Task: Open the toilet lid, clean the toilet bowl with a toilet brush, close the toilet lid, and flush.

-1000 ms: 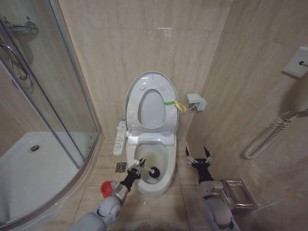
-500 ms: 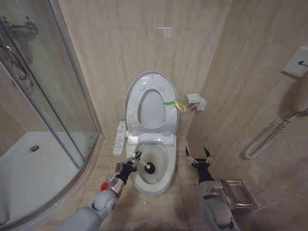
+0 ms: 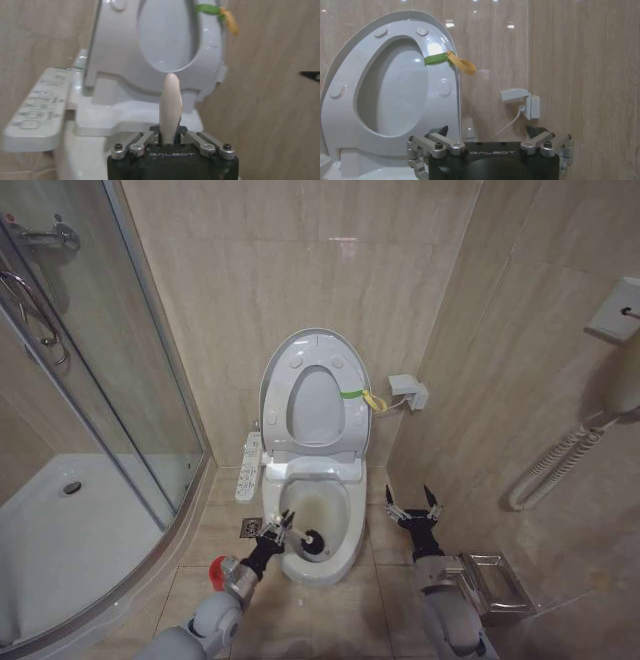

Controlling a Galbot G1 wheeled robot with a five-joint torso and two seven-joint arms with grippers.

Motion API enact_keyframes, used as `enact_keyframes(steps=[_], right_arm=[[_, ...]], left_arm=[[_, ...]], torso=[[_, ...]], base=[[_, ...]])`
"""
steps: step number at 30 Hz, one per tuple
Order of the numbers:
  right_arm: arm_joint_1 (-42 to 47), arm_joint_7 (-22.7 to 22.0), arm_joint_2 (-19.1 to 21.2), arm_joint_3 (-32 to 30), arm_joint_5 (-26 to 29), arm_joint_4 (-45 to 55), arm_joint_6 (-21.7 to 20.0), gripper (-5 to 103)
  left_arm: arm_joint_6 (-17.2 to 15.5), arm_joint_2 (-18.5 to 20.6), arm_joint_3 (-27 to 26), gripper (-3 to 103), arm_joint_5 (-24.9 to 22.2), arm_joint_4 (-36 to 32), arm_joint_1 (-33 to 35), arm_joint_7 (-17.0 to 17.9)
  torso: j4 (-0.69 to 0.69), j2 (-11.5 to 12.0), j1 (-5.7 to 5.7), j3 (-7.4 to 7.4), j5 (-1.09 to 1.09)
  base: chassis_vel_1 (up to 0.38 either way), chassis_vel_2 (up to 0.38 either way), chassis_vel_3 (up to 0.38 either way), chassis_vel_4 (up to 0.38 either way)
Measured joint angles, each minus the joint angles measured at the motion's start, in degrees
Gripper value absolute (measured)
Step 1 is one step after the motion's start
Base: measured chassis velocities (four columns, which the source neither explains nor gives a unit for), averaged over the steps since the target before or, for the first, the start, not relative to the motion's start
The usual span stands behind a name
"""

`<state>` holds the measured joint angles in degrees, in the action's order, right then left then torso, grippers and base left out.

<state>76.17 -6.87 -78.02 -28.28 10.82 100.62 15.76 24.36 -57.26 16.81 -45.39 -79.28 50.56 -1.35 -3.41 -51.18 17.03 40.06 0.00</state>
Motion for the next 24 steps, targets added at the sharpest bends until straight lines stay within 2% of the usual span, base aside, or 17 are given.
enact_keyframes(steps=[5, 9, 11, 18, 21, 24], right_arm=[[0.0, 0.0, 0.0, 0.0, 0.0, 0.0, 0.0, 100], [0.0, 0.0, 0.0, 0.0, 0.0, 0.0, 0.0, 100], [0.0, 0.0, 0.0, 0.0, 0.0, 0.0, 0.0, 100], [0.0, 0.0, 0.0, 0.0, 0.0, 0.0, 0.0, 100], [0.0, 0.0, 0.0, 0.0, 0.0, 0.0, 0.0, 100], [0.0, 0.0, 0.0, 0.0, 0.0, 0.0, 0.0, 100]], left_arm=[[-0.1, -0.3, -1.4, 19, -0.6, 2.4, -1.6, 0.3], [-0.3, 0.8, -2.0, 19, -0.6, -1.4, -1.0, 0.9], [-0.9, 1.9, -1.4, 19, -0.3, -5.5, 0.5, 1.7], [-1.5, 2.7, 0.8, 19, 0.6, -9.9, 3.3, 2.5], [-1.5, 2.4, 1.6, 19, 0.8, -9.3, 3.5, 2.5], [-1.2, 1.1, 1.6, 19, 0.7, -5.5, 2.2, 2.2]], torso=[[0.0, 0.0, 0.0, 0.0, 0.0], [0.0, 0.0, 0.0, 0.0, -0.01], [0.0, 0.0, 0.0, 0.0, -0.01], [0.0, 0.0, 0.0, 0.0, 0.0], [0.0, 0.0, 0.0, 0.0, -0.01], [0.0, 0.0, 0.0, 0.0, -0.01]], base=[[0.0, 0.0, 0.0, 0.0], [0.0, 0.0, 0.0, 0.0], [0.0, 0.0, 0.0, 0.0], [0.0, 0.0, 0.0, 0.0], [0.0, 0.0, 0.0, 0.0], [0.0, 0.0, 0.0, 0.0]])
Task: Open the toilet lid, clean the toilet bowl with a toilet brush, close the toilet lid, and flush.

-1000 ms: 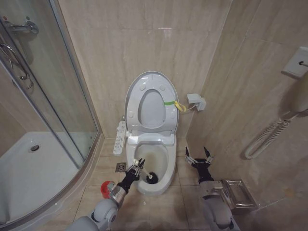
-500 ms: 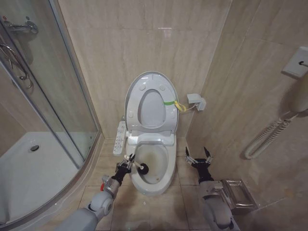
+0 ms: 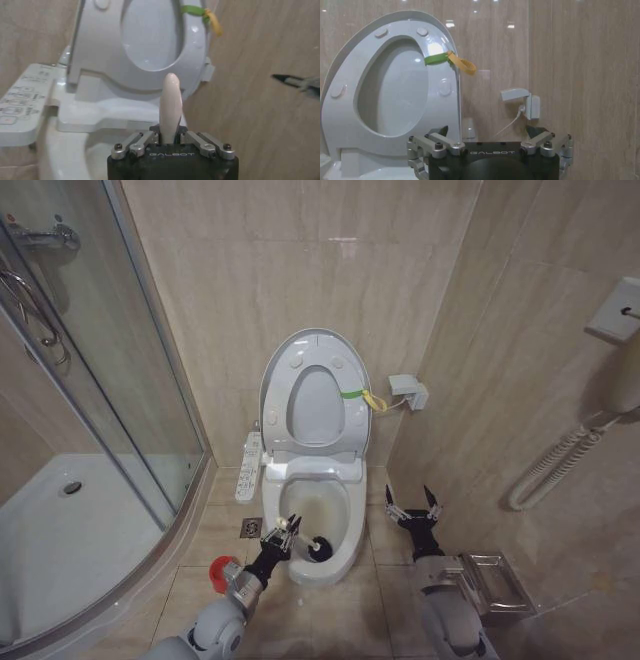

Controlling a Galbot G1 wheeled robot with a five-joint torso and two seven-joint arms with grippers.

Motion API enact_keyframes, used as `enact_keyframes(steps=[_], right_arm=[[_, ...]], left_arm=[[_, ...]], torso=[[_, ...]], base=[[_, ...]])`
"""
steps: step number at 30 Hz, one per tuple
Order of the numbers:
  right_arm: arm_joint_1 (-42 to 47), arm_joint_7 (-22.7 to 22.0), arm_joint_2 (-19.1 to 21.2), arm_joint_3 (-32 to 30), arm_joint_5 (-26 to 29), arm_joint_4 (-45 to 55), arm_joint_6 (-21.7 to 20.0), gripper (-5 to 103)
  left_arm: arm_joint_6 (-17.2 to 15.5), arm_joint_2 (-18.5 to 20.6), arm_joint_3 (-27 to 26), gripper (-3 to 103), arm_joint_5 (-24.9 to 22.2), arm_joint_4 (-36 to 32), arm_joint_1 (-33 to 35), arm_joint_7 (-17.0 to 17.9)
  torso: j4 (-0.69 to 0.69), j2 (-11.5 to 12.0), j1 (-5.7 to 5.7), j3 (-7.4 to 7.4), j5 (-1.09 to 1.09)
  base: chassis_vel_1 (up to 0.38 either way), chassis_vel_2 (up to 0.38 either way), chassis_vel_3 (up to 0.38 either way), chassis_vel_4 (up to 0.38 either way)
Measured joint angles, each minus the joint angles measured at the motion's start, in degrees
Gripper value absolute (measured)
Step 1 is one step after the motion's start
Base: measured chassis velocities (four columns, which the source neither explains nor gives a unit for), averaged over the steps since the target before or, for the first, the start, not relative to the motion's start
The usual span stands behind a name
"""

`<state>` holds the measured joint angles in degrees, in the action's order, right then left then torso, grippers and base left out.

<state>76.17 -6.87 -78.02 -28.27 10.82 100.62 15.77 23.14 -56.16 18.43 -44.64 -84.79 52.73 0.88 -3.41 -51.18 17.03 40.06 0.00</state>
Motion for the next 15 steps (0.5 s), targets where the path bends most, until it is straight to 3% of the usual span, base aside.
enact_keyframes(steps=[7, 15], right_arm=[[0.0, 0.0, 0.0, 0.0, 0.0, 0.0, 0.0, 100], [0.0, 0.0, 0.0, 0.0, 0.0, 0.0, 0.0, 100]], left_arm=[[0.5, -0.8, -1.3, 19, -1.5, 4.9, -3.1, -0.7], [-0.2, 1.4, -1.8, 19, -1.7, -2.3, -0.7, 0.0]], torso=[[0.0, 0.0, 0.01, 0.01, 0.01], [0.0, 0.0, 0.0, 0.0, 0.0]], base=[[0.0, 0.0, 0.0, 0.0], [0.0, 0.0, 0.0, 0.0]])
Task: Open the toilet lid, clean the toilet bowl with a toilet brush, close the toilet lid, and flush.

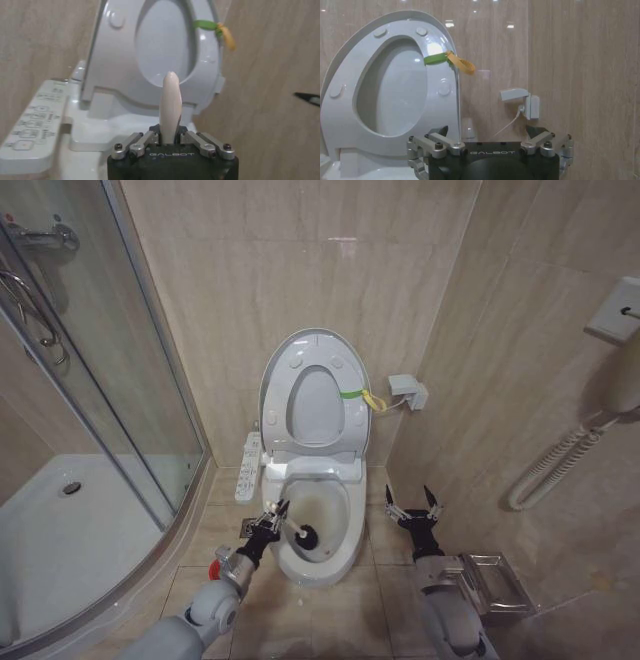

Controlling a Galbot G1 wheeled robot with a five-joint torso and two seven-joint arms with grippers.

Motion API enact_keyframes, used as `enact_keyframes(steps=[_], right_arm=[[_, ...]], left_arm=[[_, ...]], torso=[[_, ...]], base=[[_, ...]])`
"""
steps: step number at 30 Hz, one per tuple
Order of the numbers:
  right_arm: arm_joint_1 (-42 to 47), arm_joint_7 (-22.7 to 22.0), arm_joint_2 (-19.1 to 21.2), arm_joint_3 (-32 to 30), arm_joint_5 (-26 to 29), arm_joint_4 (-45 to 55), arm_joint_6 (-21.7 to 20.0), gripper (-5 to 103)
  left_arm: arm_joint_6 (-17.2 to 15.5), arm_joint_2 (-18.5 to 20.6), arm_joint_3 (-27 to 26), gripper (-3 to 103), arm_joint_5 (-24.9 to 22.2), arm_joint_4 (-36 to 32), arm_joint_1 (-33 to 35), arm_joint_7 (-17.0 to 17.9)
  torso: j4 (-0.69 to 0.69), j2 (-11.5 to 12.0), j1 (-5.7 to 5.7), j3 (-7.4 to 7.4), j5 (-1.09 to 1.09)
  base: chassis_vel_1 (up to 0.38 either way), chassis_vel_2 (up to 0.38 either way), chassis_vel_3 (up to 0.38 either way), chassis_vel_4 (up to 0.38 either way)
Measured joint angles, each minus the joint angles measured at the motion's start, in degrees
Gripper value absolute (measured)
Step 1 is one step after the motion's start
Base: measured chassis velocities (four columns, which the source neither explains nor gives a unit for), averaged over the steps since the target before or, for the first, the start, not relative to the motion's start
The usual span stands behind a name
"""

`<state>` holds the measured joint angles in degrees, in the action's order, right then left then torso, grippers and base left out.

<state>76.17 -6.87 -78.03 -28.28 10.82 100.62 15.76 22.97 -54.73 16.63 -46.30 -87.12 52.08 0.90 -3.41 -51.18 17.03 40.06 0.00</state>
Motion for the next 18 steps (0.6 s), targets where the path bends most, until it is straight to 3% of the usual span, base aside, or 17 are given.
enact_keyframes(steps=[7, 13, 18], right_arm=[[0.0, 0.0, 0.0, 0.0, 0.0, 0.0, 0.0, 100], [0.0, 0.0, 0.0, 0.0, 0.0, 0.0, 0.0, 100], [0.0, 0.0, 0.0, 0.0, 0.0, 0.0, 0.0, 100]], left_arm=[[-0.3, -1.0, 1.7, 19, 0.4, -0.6, 1.3, 0.2], [0.5, -5.9, 1.1, 19, -0.2, 7.1, -1.9, -1.8], [0.8, -5.7, 0.4, 19, -0.7, 8.8, -2.6, -2.4]], torso=[[0.01, 0.0, -0.01, 0.0, 0.0], [-0.01, 0.0, 0.0, 0.0, 0.01], [-0.01, 0.0, 0.0, 0.0, 0.01]], base=[[0.0, 0.0, 0.0, 0.0], [0.0, 0.0, 0.0, 0.0], [0.0, 0.0, 0.0, 0.0]])
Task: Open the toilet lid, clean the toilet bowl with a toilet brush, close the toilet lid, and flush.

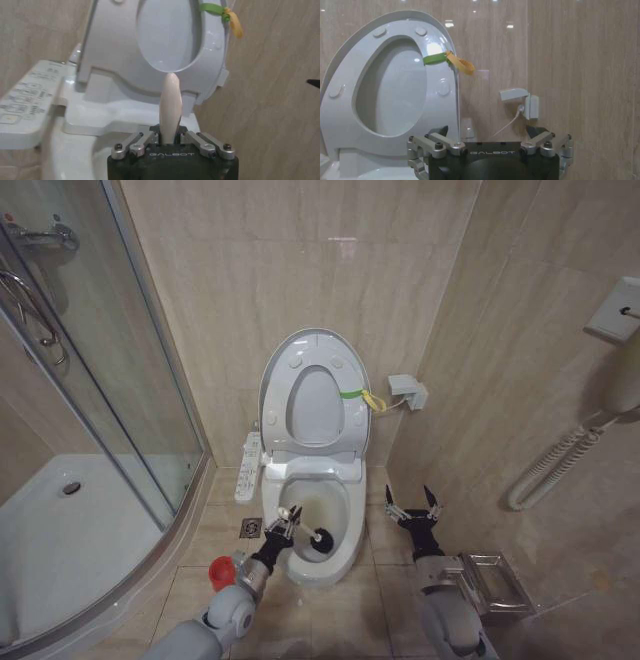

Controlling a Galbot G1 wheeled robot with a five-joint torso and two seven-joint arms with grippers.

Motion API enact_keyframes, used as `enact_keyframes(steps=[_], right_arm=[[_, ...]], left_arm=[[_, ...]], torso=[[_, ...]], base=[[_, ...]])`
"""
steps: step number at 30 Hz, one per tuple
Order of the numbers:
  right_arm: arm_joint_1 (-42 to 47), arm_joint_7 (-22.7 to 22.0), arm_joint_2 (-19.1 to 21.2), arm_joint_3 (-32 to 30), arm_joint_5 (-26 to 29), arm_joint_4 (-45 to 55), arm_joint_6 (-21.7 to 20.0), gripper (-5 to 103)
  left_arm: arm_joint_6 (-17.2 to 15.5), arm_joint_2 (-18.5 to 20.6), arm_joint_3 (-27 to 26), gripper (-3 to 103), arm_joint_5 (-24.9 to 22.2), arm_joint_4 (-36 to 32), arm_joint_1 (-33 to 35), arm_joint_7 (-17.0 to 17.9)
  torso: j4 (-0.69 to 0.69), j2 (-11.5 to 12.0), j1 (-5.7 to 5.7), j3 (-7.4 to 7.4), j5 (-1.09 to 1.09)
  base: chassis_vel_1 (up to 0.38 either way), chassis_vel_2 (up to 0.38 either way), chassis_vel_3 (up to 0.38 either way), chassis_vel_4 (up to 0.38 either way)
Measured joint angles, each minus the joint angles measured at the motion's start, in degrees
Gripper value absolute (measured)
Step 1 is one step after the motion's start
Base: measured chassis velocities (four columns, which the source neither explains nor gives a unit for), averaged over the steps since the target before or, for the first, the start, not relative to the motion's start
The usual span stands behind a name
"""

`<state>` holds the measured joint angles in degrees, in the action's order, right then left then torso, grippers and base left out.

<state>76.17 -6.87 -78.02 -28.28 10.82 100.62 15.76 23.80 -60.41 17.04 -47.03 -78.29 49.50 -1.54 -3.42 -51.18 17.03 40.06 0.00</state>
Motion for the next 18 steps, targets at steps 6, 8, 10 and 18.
enact_keyframes(steps=[6, 8, 10, 18], right_arm=[[0.0, 0.0, 0.0, 0.0, 0.0, 0.0, 0.0, 100], [0.0, 0.0, 0.0, 0.0, 0.0, 0.0, 0.0, 100], [0.0, 0.0, 0.0, 0.0, 0.0, 0.0, 0.0, 100], [0.0, 0.0, 0.0, 0.0, 0.0, 0.0, 0.0, 100]], left_arm=[[0.2, 4.3, -1.1, 19, -0.2, -4.7, 2.6, 0.0], [0.2, 5.1, -1.1, 19, -0.1, -6.1, 3.4, 0.1], [0.2, 5.9, -1.1, 19, 0.1, -8.6, 4.6, 0.2], [0.6, 2.0, 0.1, 19, -0.4, -4.6, 1.8, -0.4]], torso=[[0.02, 0.0, 0.0, 0.0, 0.0], [0.03, 0.0, 0.0, 0.0, -0.01], [0.03, 0.0, 0.0, 0.0, -0.01], [0.0, 0.0, 0.0, 0.0, 0.0]], base=[[0.0, 0.0, 0.0, 0.0], [0.0, 0.0, 0.0, 0.0], [0.0, 0.0, 0.0, 0.0], [0.0, 0.0, 0.0, 0.0]])
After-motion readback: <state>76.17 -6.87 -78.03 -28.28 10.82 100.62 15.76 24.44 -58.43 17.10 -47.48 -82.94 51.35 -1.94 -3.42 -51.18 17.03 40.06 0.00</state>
